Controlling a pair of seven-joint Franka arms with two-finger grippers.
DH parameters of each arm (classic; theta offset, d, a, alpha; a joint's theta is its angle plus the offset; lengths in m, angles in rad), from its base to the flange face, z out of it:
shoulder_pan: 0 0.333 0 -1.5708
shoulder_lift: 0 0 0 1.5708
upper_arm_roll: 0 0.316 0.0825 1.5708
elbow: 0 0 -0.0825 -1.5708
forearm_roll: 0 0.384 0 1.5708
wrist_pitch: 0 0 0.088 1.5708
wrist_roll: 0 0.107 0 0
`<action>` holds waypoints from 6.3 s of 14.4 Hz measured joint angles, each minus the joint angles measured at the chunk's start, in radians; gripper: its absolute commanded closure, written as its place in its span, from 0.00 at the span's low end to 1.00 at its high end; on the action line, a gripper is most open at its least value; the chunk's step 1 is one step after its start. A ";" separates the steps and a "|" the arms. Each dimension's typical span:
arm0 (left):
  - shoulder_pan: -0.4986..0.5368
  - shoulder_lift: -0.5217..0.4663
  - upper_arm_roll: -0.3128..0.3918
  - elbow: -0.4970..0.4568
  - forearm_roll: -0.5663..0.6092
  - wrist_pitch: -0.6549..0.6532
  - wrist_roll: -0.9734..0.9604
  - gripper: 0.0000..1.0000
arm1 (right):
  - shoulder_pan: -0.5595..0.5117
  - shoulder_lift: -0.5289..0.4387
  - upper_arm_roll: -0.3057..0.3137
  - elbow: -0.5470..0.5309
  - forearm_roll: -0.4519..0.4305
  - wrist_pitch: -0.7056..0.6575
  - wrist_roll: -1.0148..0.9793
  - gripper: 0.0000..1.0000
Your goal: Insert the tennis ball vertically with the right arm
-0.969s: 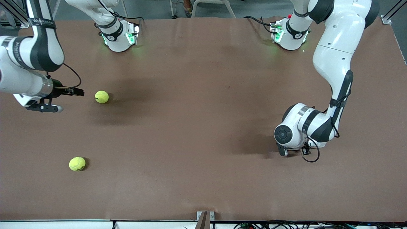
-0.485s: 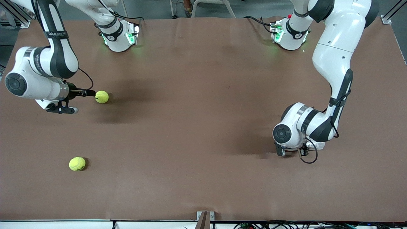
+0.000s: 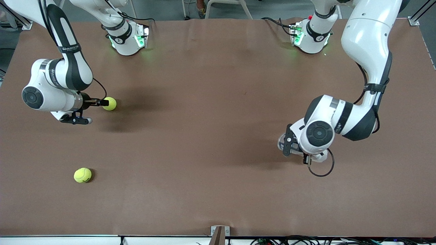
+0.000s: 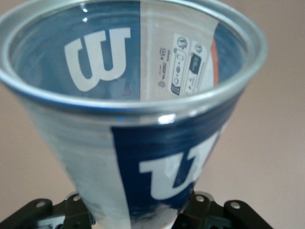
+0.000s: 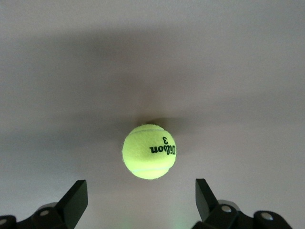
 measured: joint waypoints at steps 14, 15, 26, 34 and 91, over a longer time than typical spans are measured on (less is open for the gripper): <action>-0.008 0.075 -0.157 -0.106 -0.727 0.666 0.101 0.36 | -0.001 0.092 -0.003 -0.067 0.001 0.119 0.000 0.00; -0.012 0.076 -0.185 -0.126 -0.797 0.708 0.104 0.36 | -0.001 0.092 -0.003 -0.072 0.001 0.119 0.000 0.00; -0.109 0.165 -0.221 -0.170 -1.027 0.931 0.110 0.34 | -0.001 0.153 -0.005 -0.080 0.003 0.203 0.001 0.25; -0.116 0.181 -0.222 -0.155 -1.069 0.944 0.111 0.32 | -0.003 0.152 -0.005 -0.070 0.009 0.199 0.001 0.58; -0.124 0.190 -0.223 -0.150 -1.088 0.945 0.111 0.28 | 0.683 0.451 0.023 0.805 0.733 0.541 0.155 0.00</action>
